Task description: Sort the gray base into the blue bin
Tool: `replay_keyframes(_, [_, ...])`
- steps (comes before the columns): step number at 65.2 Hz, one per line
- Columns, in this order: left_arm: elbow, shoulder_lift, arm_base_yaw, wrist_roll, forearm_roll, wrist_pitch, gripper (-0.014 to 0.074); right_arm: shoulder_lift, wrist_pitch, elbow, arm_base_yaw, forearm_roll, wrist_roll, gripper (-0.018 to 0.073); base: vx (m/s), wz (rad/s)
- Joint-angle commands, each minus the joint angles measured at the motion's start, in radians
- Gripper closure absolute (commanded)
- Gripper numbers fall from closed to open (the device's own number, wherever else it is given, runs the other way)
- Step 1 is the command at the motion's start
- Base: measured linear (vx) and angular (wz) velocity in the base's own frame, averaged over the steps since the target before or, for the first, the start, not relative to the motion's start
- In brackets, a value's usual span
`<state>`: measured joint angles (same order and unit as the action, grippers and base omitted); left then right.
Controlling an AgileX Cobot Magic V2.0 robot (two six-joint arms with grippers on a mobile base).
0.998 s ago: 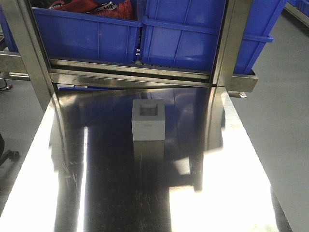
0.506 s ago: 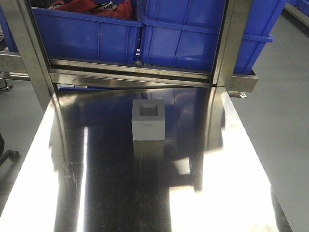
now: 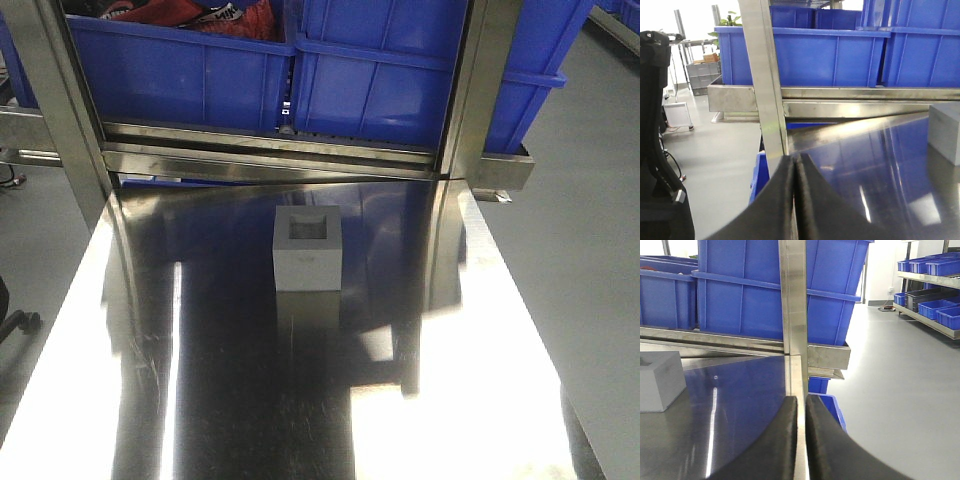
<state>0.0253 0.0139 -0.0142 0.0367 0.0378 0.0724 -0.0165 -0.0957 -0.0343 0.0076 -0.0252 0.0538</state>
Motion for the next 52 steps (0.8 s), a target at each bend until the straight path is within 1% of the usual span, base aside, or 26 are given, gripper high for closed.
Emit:
replay_keyframes(1, [0.007,0.010,-0.001,-0.006,-0.004,-0.130,0.0601,-0.009,0.079,0.004,-0.004,-0.006,-0.007,0.0564,0.00,0.00])
replay_keyframes(3, [0.003,0.010,-0.001,-0.013,-0.006,-0.149,0.0601,-0.009,0.079,0.004,-0.004,-0.006,-0.007,0.0564,0.00,0.00])
replay_keyframes(6, [-0.010,0.010,-0.001,-0.051,-0.015,-0.170,0.0601,-0.009,0.079,0.004,-0.004,-0.006,-0.007,0.0564,0.00,0.00])
replay_keyframes(9, [-0.036,0.010,-0.001,-0.087,-0.038,-0.164,0.0601,-0.009,0.079,0.004,-0.004,-0.006,-0.007,0.0564,0.00,0.00])
replay_keyframes(13, [-0.090,0.009,-0.001,-0.120,-0.038,-0.134,0.0601,-0.009,0.079,0.004,-0.004,-0.006,-0.007,0.0564,0.00,0.00])
replay_keyframes(22, [-0.247,-0.046,-0.001,-0.119,-0.038,-0.006,0.0601,-0.009,0.079,0.004,-0.004,-0.006,-0.007,0.0564,0.00,0.00])
replay_keyframes(31, [-0.420,-0.211,-0.001,-0.094,-0.038,0.151,0.0601,-0.009,0.079,0.004,-0.004,-0.006,-0.007,0.0564,0.00,0.00])
replay_keyframes(37, [-0.500,-0.314,-0.001,-0.067,-0.038,0.237,0.0601,-0.009,0.079,0.004,-0.004,-0.006,-0.007,0.0564,0.00,0.00])
replay_keyframes(41, [-0.542,-0.368,-0.001,-0.048,-0.038,0.268,0.0601,-0.009,0.079,0.004,-0.004,-0.006,-0.007,0.0564,0.00,0.00])
replay_keyframes(52, [-0.555,-0.409,-0.001,-0.045,-0.038,0.251,0.0598,-0.009,0.079,0.004,-0.004,-0.006,-0.007,0.0564,0.00,0.00])
